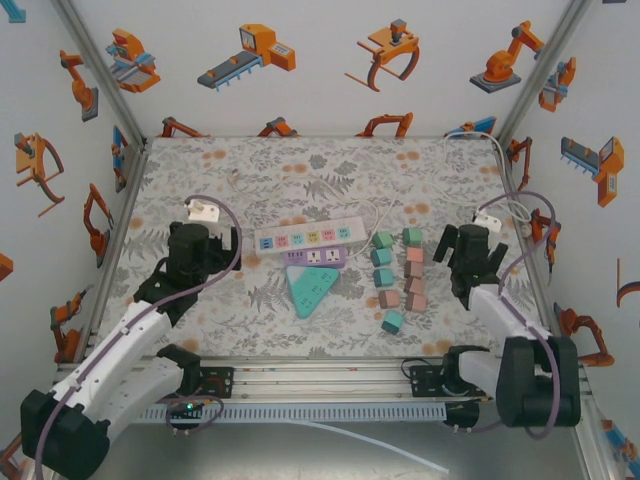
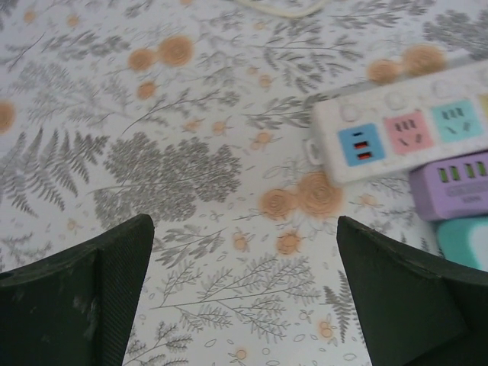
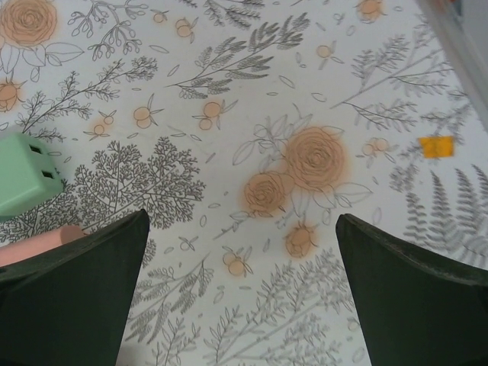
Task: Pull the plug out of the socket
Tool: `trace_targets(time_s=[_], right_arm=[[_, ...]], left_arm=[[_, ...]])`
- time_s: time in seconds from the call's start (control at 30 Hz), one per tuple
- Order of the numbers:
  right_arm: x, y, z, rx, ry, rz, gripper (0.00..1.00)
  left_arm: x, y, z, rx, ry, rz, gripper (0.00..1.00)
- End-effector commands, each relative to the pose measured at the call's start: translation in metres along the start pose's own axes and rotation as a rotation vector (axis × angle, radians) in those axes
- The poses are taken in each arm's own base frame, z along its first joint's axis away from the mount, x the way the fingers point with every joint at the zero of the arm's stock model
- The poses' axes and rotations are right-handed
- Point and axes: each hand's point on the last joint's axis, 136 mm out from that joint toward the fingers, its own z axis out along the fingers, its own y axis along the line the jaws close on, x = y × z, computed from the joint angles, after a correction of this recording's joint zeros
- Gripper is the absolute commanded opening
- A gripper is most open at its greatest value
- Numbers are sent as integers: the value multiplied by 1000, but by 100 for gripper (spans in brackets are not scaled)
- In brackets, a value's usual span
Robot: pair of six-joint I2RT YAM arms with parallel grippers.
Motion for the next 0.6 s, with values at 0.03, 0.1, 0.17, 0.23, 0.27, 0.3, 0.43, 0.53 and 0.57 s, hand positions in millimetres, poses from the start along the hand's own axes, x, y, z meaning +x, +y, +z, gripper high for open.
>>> trace_targets(time_s=[0.03,0.1,0.17,0.23,0.27,0.3,0.43,0.53,0.57], right_arm=[[-34,23,14,-103,-174,18,99],[-35,32,21,-138,-199,-25,100],[-38,36,28,-141,-183,-59,100],[-40,37,31,-133,-184,-77,100],[-41,39,32,-139,-192,-89,100],[-37,42,34,-157,-208,-101,100],[-21,56,37,-250,-263,-136,100],[-23,55,41,-234,-254,-130,100],[-24,55,41,-234,-255,-131,100]], left_arm=[[0,31,3,-123,-32,-88,97],[6,38,6,-158,-17,-83,97],[13,45,9,-192,-4,-78,97],[19,50,14,-210,3,-83,97],[22,50,16,-209,4,-81,97],[25,50,19,-206,0,-79,97],[32,56,28,-224,-9,-84,97],[37,61,33,-233,-10,-87,97],[38,62,36,-232,-10,-89,97]])
